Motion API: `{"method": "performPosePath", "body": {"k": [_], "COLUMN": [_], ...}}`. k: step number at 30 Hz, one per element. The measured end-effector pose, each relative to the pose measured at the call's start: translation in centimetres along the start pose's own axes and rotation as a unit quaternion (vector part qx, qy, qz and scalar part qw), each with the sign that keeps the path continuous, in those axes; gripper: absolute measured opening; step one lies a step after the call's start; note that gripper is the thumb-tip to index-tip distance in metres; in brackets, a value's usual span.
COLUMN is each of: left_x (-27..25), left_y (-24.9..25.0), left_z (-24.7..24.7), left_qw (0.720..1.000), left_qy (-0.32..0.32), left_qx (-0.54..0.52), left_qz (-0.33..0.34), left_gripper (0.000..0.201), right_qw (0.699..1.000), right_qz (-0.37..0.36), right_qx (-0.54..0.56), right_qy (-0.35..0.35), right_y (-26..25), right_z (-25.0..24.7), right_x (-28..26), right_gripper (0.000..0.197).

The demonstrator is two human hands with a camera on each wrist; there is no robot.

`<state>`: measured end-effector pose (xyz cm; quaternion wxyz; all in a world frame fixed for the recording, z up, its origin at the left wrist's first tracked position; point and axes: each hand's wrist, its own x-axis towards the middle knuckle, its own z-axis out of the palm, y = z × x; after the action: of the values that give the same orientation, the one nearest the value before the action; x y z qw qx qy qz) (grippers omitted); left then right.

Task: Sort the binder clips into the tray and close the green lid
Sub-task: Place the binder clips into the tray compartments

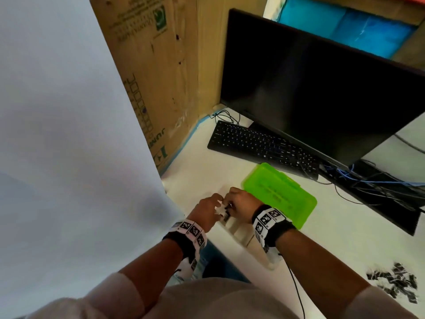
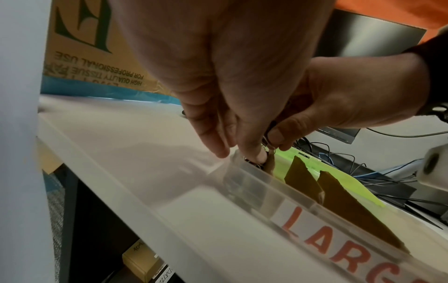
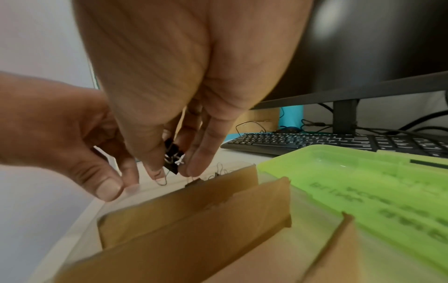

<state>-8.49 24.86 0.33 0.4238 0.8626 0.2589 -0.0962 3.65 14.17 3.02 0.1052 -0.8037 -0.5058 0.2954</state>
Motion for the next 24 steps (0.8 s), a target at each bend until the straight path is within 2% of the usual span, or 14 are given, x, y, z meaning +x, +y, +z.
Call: {"method": "performPosePath", "body": {"k": [2, 4, 7, 10, 13, 18, 24], "left_x": [0.0, 0.1, 0.4, 0.9, 1.3, 2.8, 3.5], "left_y": [-0.1, -0.1, 0.3, 0.8, 2.3, 7.4, 14.0], "left_z": [-0.1, -0.3, -0.4, -0.3, 0.5, 4.0, 10.7], "left_qw": [1.0, 0.999, 0.996, 0.994, 0.991, 0.974, 0.956], "left_qy": [0.001, -0.001, -0.016, -0.001, 0.011, 0.004, -0.07], "left_qx": [0.014, 0.03, 0.072, 0.085, 0.089, 0.121, 0.147], "left_qz": [0.015, 0.029, 0.047, 0.075, 0.102, 0.189, 0.246], "left_gripper": [0.046, 0.038, 0.03, 0.036, 0.038, 0.038, 0.055], "right_qw": [1.0, 0.999, 1.0, 0.999, 0.996, 0.989, 0.971], "right_qz": [-0.009, -0.011, -0.015, -0.005, 0.021, 0.082, 0.19], "right_qx": [-0.01, -0.02, -0.012, 0.019, 0.046, 0.065, 0.064], "right_qy": [-0.018, -0.026, -0.002, 0.038, 0.074, 0.105, 0.129], "right_y": [-0.2, -0.1, 0.3, 1.3, 2.8, 6.5, 12.4], "right_z": [0.3, 0.6, 0.7, 0.5, 0.3, 0.1, 0.5], "right_x": [0.1, -0.1, -0.8, -2.1, -4.2, -9.4, -18.1], "right_gripper": [0.029, 0.031, 0.029, 0.03, 0.031, 0.027, 0.029]}}
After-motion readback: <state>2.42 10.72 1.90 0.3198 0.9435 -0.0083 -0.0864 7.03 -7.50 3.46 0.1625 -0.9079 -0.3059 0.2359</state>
